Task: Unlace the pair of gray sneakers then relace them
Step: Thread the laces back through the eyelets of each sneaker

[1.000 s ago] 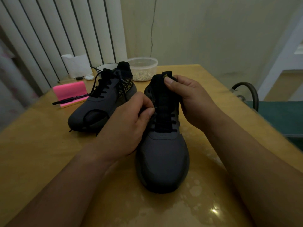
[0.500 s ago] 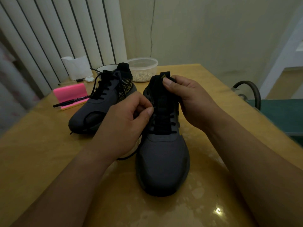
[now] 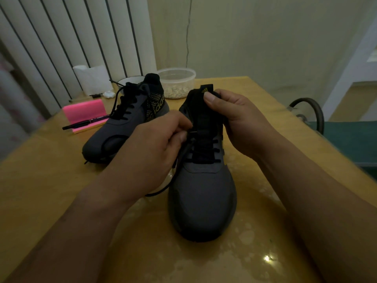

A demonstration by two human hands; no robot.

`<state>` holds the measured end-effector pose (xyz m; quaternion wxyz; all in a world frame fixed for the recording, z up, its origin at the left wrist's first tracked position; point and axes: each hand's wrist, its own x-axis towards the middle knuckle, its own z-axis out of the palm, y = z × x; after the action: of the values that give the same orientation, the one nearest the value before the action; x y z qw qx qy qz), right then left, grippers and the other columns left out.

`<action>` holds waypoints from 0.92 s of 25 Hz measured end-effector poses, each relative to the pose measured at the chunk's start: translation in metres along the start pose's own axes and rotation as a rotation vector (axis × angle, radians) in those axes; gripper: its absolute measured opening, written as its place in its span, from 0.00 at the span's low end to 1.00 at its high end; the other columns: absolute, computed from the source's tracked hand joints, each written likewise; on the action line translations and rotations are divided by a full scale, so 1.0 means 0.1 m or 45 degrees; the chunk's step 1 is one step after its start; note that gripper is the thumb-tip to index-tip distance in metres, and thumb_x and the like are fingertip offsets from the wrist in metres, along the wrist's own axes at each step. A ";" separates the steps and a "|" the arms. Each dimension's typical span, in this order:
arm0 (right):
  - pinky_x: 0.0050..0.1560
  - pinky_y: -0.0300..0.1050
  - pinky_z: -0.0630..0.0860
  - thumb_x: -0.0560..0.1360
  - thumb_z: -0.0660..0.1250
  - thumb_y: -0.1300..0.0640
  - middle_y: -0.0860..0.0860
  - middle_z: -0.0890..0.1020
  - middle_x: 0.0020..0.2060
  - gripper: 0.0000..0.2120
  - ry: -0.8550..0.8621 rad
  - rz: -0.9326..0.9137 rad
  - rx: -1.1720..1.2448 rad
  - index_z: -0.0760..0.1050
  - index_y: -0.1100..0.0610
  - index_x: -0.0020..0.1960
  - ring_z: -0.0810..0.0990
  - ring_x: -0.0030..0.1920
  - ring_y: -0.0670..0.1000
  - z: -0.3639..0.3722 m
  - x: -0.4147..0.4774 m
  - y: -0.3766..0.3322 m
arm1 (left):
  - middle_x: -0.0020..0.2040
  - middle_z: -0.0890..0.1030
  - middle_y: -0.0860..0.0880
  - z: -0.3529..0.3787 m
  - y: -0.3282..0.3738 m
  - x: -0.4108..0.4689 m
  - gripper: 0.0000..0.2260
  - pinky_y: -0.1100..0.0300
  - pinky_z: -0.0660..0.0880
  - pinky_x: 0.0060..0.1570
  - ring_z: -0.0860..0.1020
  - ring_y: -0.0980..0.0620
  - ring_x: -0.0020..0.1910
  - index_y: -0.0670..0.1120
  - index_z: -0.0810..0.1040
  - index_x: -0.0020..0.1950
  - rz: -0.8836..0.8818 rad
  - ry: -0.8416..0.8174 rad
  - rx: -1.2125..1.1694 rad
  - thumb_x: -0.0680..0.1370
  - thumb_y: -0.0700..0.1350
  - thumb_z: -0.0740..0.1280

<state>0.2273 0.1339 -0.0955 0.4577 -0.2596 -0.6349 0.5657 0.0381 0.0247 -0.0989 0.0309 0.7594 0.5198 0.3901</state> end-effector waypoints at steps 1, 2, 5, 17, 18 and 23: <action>0.55 0.43 0.79 0.84 0.63 0.58 0.57 0.84 0.49 0.15 -0.005 -0.001 -0.002 0.77 0.69 0.62 0.83 0.52 0.52 0.00 0.00 0.00 | 0.46 0.80 0.59 0.00 0.01 -0.01 0.05 0.69 0.74 0.44 0.79 0.62 0.48 0.50 0.79 0.58 -0.018 0.013 -0.017 0.84 0.42 0.66; 0.55 0.43 0.79 0.85 0.63 0.58 0.57 0.83 0.49 0.15 -0.009 -0.005 -0.007 0.77 0.70 0.62 0.83 0.52 0.52 0.00 0.00 0.00 | 0.45 0.80 0.58 0.00 0.01 -0.01 0.04 0.67 0.74 0.43 0.79 0.60 0.47 0.49 0.79 0.56 -0.027 0.029 -0.021 0.84 0.42 0.66; 0.56 0.43 0.80 0.85 0.63 0.58 0.58 0.84 0.51 0.16 -0.015 -0.014 -0.010 0.76 0.71 0.63 0.83 0.53 0.52 0.01 -0.01 -0.01 | 0.43 0.78 0.55 0.03 0.01 0.00 0.03 0.66 0.72 0.42 0.77 0.55 0.44 0.49 0.79 0.51 -0.021 0.081 0.019 0.83 0.42 0.68; 0.58 0.47 0.79 0.85 0.63 0.59 0.60 0.83 0.52 0.17 -0.030 -0.029 -0.030 0.76 0.73 0.63 0.83 0.54 0.55 0.02 -0.01 -0.01 | 0.42 0.81 0.59 0.05 0.06 0.01 0.05 0.72 0.71 0.39 0.79 0.60 0.40 0.55 0.79 0.46 -0.260 0.091 -0.196 0.81 0.49 0.71; 0.57 0.45 0.80 0.85 0.63 0.59 0.59 0.83 0.51 0.16 -0.031 -0.027 -0.026 0.76 0.72 0.63 0.83 0.54 0.54 0.02 -0.02 -0.01 | 0.41 0.81 0.58 0.04 0.06 0.00 0.05 0.72 0.71 0.38 0.79 0.59 0.40 0.55 0.80 0.46 -0.241 0.079 -0.189 0.81 0.48 0.71; 0.53 0.41 0.79 0.85 0.62 0.60 0.55 0.86 0.49 0.11 -0.041 -0.030 0.005 0.79 0.66 0.61 0.84 0.53 0.50 0.02 -0.02 -0.02 | 0.42 0.82 0.57 -0.02 0.06 0.00 0.05 0.69 0.73 0.38 0.80 0.58 0.41 0.55 0.81 0.48 -0.221 0.002 -0.188 0.81 0.45 0.70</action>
<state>0.2266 0.1304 -0.0938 0.4545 -0.2419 -0.6441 0.5657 0.0413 0.0211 -0.0952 0.1199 0.7070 0.5534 0.4236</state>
